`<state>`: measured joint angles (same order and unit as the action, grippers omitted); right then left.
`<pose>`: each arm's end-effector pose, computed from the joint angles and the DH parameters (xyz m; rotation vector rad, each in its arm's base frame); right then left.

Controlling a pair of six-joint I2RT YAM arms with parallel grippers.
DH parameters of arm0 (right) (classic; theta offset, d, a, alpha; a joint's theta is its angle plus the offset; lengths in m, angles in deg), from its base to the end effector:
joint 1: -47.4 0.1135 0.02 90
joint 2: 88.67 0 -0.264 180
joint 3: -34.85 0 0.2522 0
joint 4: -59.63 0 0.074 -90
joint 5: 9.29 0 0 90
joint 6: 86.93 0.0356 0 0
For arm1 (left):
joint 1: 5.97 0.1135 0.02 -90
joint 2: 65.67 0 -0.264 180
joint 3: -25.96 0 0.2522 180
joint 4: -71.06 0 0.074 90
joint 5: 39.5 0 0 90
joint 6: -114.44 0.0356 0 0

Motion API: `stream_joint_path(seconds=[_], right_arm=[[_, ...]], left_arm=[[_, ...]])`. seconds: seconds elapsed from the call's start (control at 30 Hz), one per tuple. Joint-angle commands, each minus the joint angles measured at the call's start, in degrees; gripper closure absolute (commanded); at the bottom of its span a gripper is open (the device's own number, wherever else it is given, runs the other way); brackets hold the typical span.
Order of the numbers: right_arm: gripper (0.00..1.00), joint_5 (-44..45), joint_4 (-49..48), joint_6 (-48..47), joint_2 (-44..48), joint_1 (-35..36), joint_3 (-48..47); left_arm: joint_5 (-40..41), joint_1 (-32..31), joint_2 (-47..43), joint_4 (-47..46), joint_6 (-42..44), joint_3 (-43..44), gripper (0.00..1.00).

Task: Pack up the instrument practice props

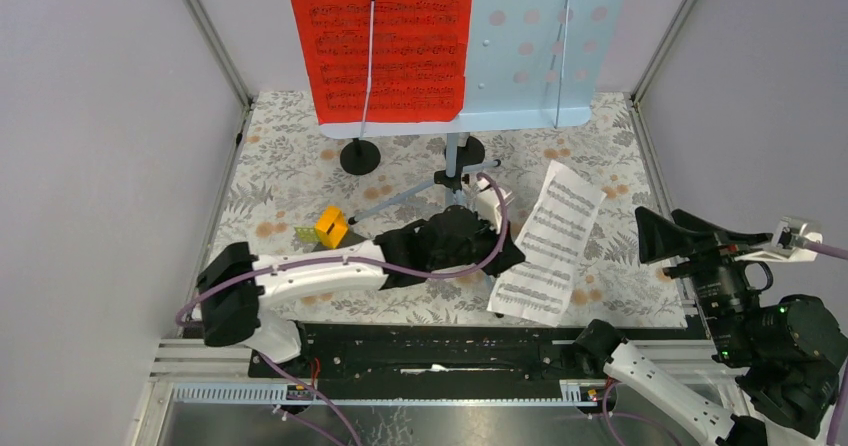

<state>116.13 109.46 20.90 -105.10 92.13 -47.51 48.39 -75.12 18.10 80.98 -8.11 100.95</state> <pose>-0.0078 -0.0367 0.4470 0.2260 1.3429 0.5232 0.1214 -0.3223 0.3023 0.6851 1.9833 -1.1914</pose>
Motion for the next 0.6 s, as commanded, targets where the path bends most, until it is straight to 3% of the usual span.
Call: stream_joint_path(seconds=[0.0, 0.57], right_arm=[[0.09, 2.48, 0.72, 0.6, 1.74, -0.08, -0.66], [0.09, 2.14, 4.71, 3.96, 3.1, -0.1, -1.7]], left_arm=[[1.93, 0.1, 7.34, -5.53, 2.18, 9.17, 1.0], [-7.3, 6.28, 50.21, -5.7, -3.73, 49.0, 1.0]])
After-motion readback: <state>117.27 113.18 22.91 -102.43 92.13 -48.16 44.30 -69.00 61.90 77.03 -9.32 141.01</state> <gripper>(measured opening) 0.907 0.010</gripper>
